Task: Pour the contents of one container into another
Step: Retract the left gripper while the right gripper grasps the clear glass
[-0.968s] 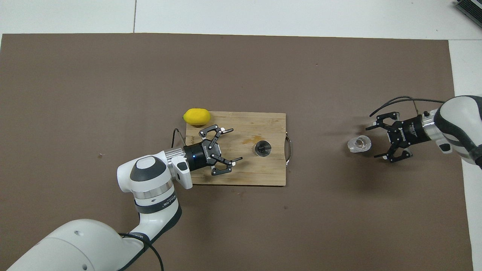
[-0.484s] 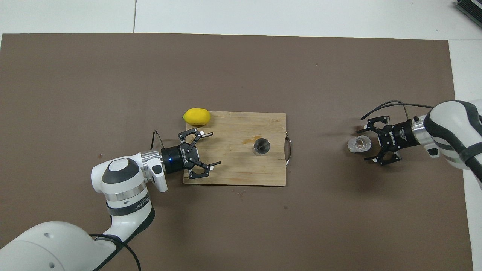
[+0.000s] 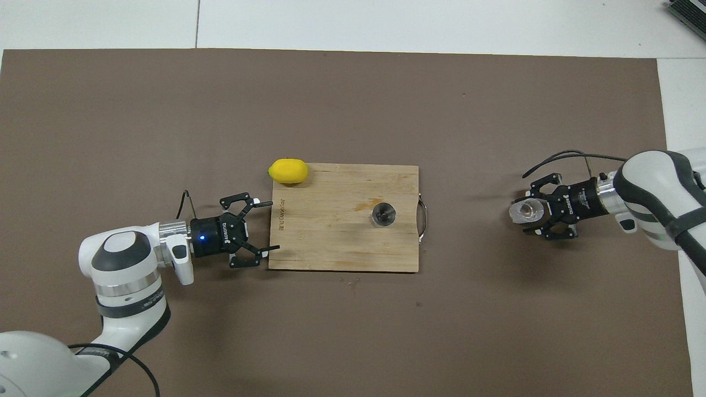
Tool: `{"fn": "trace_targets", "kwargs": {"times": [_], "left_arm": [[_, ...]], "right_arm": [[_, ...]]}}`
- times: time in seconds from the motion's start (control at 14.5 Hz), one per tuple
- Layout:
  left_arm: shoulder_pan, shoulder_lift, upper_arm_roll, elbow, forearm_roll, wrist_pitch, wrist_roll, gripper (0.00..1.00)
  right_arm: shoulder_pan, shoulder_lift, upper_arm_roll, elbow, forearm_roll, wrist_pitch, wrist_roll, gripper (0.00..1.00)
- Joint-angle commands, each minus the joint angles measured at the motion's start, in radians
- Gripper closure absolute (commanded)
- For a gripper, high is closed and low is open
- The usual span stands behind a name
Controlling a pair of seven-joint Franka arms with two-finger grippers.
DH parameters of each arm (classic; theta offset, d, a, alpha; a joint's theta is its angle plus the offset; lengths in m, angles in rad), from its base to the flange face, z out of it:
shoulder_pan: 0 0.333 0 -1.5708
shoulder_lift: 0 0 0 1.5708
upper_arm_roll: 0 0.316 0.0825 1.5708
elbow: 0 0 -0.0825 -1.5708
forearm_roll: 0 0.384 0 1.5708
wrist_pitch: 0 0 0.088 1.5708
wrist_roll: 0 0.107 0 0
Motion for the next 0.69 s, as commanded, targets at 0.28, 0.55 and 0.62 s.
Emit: {"fn": "trace_targets", "kwargs": {"times": [0.28, 0.55, 0.62], "left_arm": [[0.301, -0.036, -0.003, 0.043, 0.482, -0.131, 0.026, 0.00], [0.432, -0.028, 0.013, 0.203, 0.789, -0.234, -0.053, 0.00], [0.447, -0.025, 0.022, 0.249, 0.843, -0.254, -0.111, 0.00]], "right_arm": [[0.012, -0.092, 0.004, -0.027, 0.087, 0.006, 0.085, 0.86], [0.113, -0.179, 0.001, -0.030, 0.087, 0.016, 0.254, 0.90], [0.132, -0.197, 0.001, -0.030, 0.087, 0.022, 0.297, 0.91]]}}
